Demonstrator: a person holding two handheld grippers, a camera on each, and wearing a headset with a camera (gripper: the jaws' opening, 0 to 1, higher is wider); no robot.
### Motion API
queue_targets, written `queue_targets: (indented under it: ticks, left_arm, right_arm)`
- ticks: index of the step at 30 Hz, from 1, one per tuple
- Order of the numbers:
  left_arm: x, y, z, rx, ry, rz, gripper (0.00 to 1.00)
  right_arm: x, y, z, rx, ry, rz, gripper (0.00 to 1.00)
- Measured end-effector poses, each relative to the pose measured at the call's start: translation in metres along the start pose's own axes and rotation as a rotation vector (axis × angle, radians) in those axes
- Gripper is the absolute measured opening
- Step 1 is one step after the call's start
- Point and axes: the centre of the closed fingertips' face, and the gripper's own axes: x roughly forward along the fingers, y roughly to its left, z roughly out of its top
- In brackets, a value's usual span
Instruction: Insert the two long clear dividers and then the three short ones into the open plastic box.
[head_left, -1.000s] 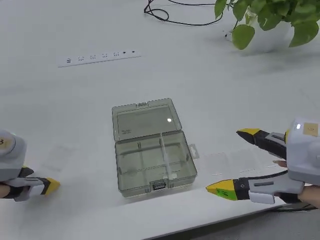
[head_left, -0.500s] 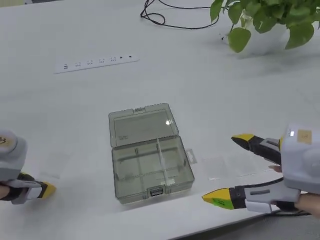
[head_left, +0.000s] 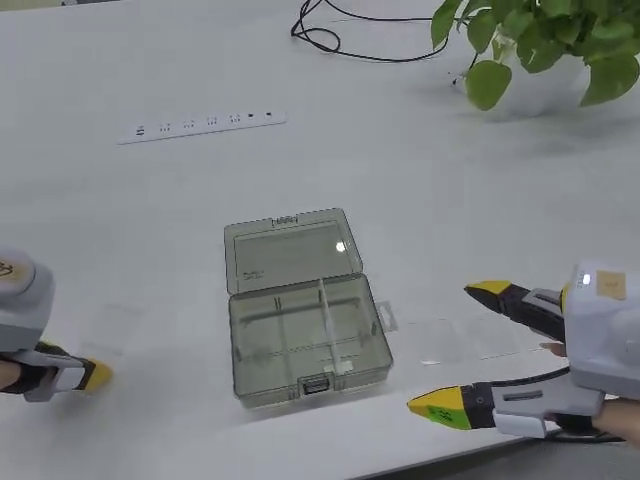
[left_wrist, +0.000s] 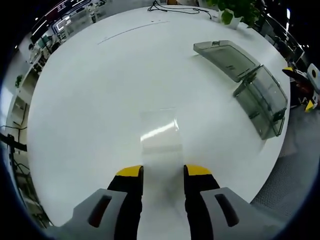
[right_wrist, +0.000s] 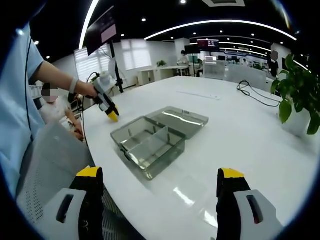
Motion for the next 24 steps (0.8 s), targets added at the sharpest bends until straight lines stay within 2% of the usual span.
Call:
queue_targets:
  ticks: [7, 10, 13, 15, 18, 20, 22, 24]
  left_arm:
    - [-0.002, 0.000, -0.004, -0.017, -0.007, -0.003, 0.30]
    - [-0.005, -0.001, -0.003, -0.063, -0.032, -0.018, 0.30]
    - [-0.009, -0.004, 0.002, -0.146, -0.089, -0.045, 0.30]
    - [-0.013, -0.004, 0.005, -0.166, -0.110, -0.050, 0.30]
    - [-0.022, -0.007, 0.014, -0.211, -0.168, -0.065, 0.30]
    - [-0.028, -0.010, 0.018, -0.215, -0.193, -0.071, 0.30]
    - [-0.035, -0.016, 0.026, -0.235, -0.238, -0.088, 0.30]
    - [-0.040, -0.021, 0.030, -0.232, -0.258, -0.093, 0.30]
  right_arm:
    - [0.000, 0.000, -0.002, 0.002, 0.007, 0.001, 0.94]
    - [0.000, 0.001, -0.002, 0.005, 0.011, 0.002, 0.94]
    - [0.001, 0.001, -0.004, 0.008, 0.019, 0.005, 0.94]
    - [0.001, 0.002, -0.006, 0.008, 0.028, 0.008, 0.93]
    - [0.002, 0.004, -0.006, 0.009, 0.031, 0.015, 0.93]
    - [0.002, 0.004, -0.006, 0.012, 0.033, 0.018, 0.93]
    - [0.002, 0.004, -0.007, 0.019, 0.039, 0.021, 0.93]
    - [0.002, 0.005, -0.007, 0.015, 0.044, 0.025, 0.92]
